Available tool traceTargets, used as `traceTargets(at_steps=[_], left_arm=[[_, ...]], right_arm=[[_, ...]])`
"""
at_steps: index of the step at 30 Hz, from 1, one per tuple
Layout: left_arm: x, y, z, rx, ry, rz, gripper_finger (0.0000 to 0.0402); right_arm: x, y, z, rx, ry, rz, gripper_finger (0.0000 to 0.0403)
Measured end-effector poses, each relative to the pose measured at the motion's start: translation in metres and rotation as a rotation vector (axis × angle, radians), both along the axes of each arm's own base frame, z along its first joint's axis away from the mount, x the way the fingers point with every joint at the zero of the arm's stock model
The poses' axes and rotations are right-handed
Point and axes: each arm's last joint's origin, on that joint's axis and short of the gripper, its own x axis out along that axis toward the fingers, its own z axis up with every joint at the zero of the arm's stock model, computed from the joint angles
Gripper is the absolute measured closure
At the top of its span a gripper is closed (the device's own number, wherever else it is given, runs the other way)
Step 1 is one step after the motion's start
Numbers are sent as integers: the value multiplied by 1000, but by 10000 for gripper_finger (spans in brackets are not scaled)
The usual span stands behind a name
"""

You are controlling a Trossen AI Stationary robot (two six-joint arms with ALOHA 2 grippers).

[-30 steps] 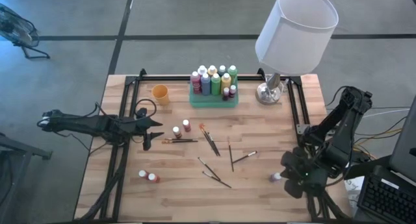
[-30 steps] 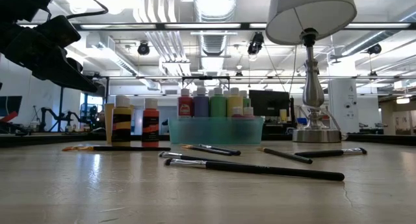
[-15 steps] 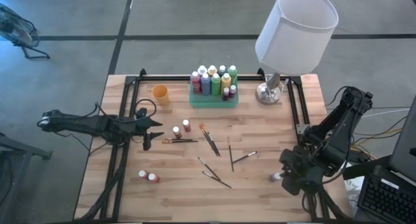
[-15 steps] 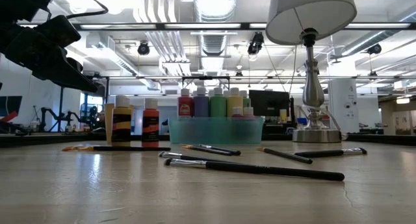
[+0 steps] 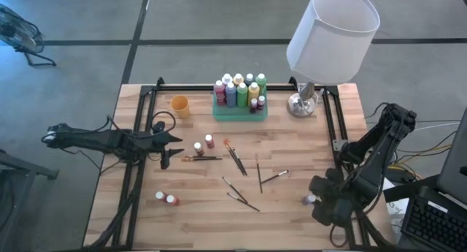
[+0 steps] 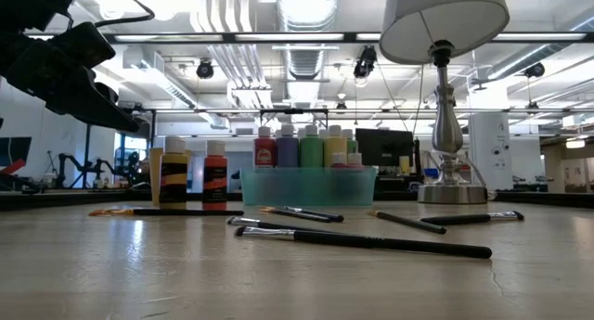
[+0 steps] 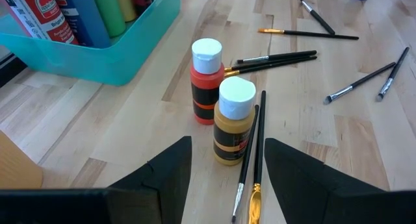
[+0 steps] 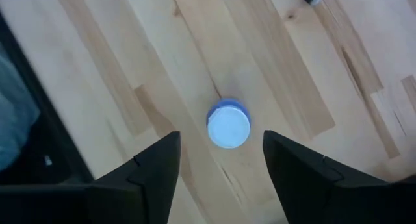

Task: Pick & Place Paint Supplies
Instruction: Put the small purple paint bottle into the green bin

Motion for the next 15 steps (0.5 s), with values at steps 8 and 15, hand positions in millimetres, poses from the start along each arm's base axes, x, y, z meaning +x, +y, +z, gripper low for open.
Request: traceTargets(at_steps=[8,15], left_arm=[[0,0,0,0,0,0,202],[0,0,0,0,-1,0,202]], right_arm=[[7,10,-19,-66,54,3,193],[10,14,-26,-90,72,2,191]])
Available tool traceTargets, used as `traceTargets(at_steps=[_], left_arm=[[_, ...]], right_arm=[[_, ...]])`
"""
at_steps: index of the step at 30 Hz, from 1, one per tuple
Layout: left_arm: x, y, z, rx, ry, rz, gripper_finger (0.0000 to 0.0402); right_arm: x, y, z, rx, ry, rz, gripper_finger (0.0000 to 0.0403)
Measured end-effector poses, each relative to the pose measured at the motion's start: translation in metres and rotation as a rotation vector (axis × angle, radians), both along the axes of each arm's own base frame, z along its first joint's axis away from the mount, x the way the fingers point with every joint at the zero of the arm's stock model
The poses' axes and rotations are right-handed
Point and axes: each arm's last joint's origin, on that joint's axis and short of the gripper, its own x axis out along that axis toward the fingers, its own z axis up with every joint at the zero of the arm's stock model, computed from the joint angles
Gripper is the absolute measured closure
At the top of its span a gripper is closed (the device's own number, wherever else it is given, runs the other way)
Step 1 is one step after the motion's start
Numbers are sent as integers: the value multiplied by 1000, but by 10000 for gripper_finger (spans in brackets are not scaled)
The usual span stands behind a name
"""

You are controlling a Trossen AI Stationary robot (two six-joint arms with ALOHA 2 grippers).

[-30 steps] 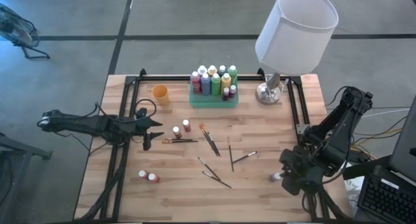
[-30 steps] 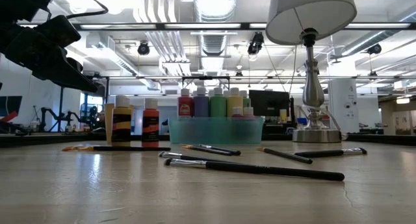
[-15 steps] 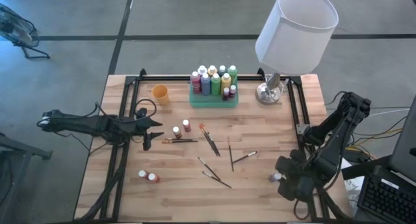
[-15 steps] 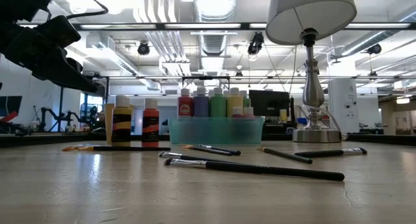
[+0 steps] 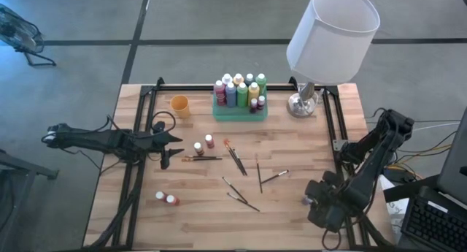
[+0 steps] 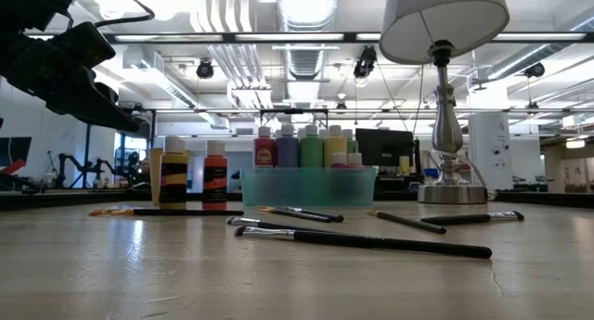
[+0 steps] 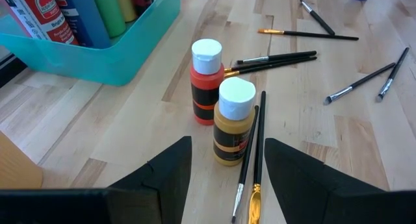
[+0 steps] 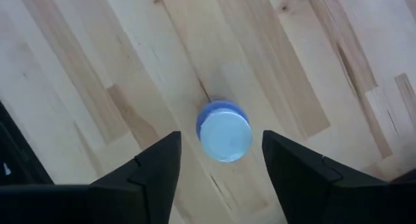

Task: Pick & Place Paint Supplies
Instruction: Put the small purple paint bottle into the green bin

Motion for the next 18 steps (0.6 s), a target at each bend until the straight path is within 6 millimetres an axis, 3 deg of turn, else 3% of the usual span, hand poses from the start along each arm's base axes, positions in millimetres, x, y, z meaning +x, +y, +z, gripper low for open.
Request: traceTargets(at_steps=[18], left_arm=[[0,0,0,0,-1,0,202]], right_arm=[[-4,-6,-21,-64,30,-48,213]])
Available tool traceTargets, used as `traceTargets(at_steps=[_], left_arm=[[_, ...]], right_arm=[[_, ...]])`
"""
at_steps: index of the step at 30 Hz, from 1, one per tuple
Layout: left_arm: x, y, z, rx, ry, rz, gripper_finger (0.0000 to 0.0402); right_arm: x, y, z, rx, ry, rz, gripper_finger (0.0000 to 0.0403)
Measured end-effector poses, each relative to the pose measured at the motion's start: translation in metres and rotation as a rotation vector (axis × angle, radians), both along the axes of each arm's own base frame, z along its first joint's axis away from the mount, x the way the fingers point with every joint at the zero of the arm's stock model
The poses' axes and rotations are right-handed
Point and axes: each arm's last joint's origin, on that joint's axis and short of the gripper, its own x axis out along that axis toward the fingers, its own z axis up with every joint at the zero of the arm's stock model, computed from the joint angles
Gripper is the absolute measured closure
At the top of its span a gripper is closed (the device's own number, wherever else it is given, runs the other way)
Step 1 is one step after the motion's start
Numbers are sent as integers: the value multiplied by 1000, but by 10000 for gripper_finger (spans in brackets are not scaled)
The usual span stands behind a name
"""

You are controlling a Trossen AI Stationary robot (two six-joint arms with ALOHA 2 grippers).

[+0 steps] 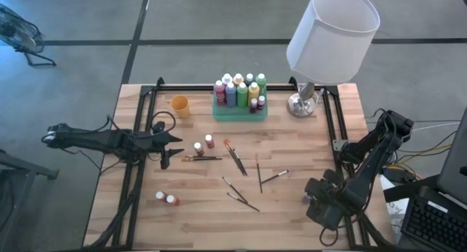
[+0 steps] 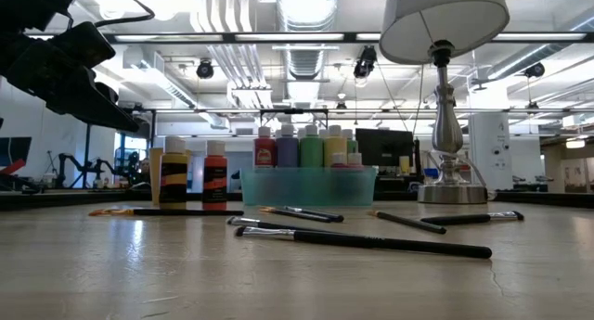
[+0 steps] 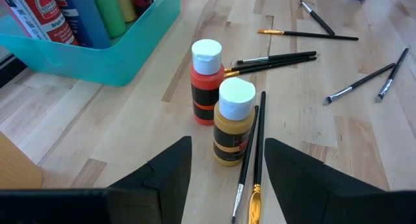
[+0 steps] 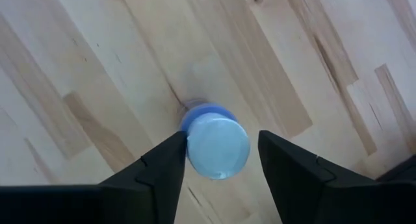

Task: Pick & Place Paint Supplies
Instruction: Put the small purple paint bottle into the green bin

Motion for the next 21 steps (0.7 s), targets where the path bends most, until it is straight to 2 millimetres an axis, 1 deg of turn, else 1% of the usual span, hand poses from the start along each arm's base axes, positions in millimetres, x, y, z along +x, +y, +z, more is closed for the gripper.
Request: traceTargets(at_steps=[7,13,21], left_arm=[[0,0,0,0,0,0,202],[0,0,0,0,0,0,202],[0,0,0,0,1,0,202]], right_arm=[[0,0,-1,-5,-5,1,234],[0,0,-1,-3,-6,5,291],[1,0,1,-20,-29,29,293]])
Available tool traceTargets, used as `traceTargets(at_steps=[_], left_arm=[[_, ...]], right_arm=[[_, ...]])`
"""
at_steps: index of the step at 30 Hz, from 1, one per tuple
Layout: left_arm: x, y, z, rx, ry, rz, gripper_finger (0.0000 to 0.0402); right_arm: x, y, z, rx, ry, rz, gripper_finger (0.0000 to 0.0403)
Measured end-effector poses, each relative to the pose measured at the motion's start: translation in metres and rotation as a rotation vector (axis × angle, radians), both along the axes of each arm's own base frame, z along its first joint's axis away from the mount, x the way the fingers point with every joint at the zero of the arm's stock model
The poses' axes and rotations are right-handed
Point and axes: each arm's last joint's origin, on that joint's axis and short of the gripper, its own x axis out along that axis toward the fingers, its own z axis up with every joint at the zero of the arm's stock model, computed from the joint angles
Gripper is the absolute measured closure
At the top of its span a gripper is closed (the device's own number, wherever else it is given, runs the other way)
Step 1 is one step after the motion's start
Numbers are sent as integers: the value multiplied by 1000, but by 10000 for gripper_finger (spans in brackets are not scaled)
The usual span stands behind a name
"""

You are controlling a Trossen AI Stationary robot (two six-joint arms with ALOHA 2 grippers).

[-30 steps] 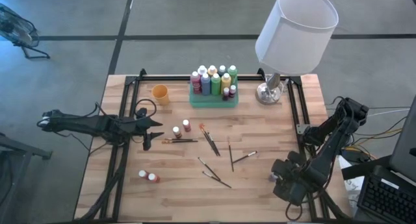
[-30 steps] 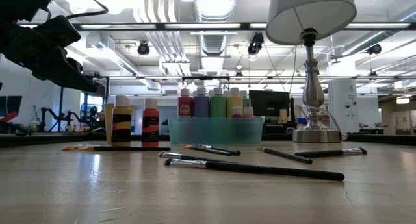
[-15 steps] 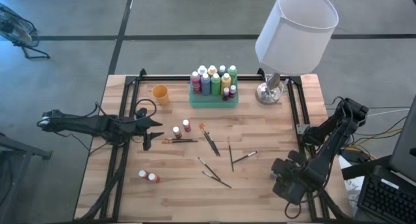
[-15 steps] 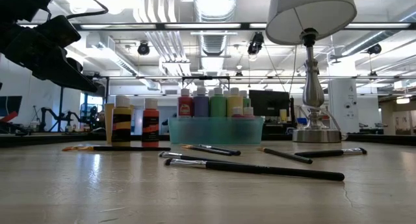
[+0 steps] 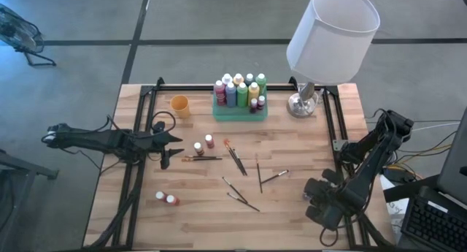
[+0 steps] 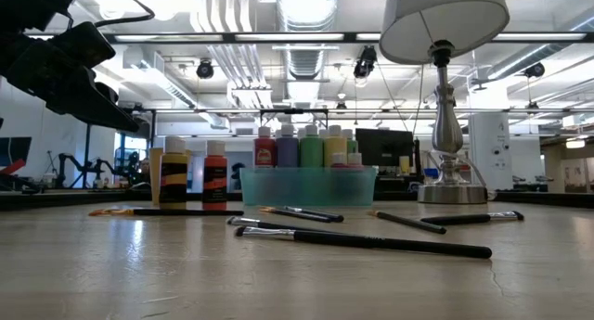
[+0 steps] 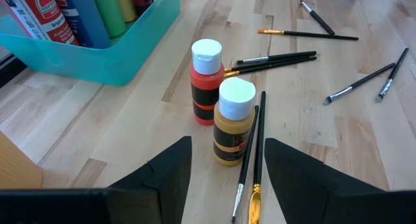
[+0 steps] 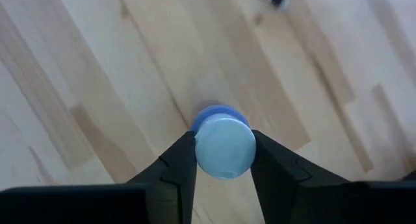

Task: Pick & Place Paint Supplies
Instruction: Put the small purple paint bottle into the green bin

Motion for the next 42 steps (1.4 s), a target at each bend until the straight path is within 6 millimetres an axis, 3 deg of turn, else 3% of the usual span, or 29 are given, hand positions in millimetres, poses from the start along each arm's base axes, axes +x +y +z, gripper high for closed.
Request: traceTargets(at_steps=[8,14,25,35,42], left_arm=[[0,0,0,0,0,0,202],[0,0,0,0,0,0,202],[0,0,0,0,0,0,202],[0,0,0,0,0,0,202],[0,0,0,0,0,0,202]], right_arm=[[32,-27,23,-79,-141,-27,293],[74,-68,38,-191,-203,-69,293],[142,-147,59,-290,-468,-117,293],[184,-213,49,-378,-569,-202,293],[214,-249,33,-423,-489,-257,293]])
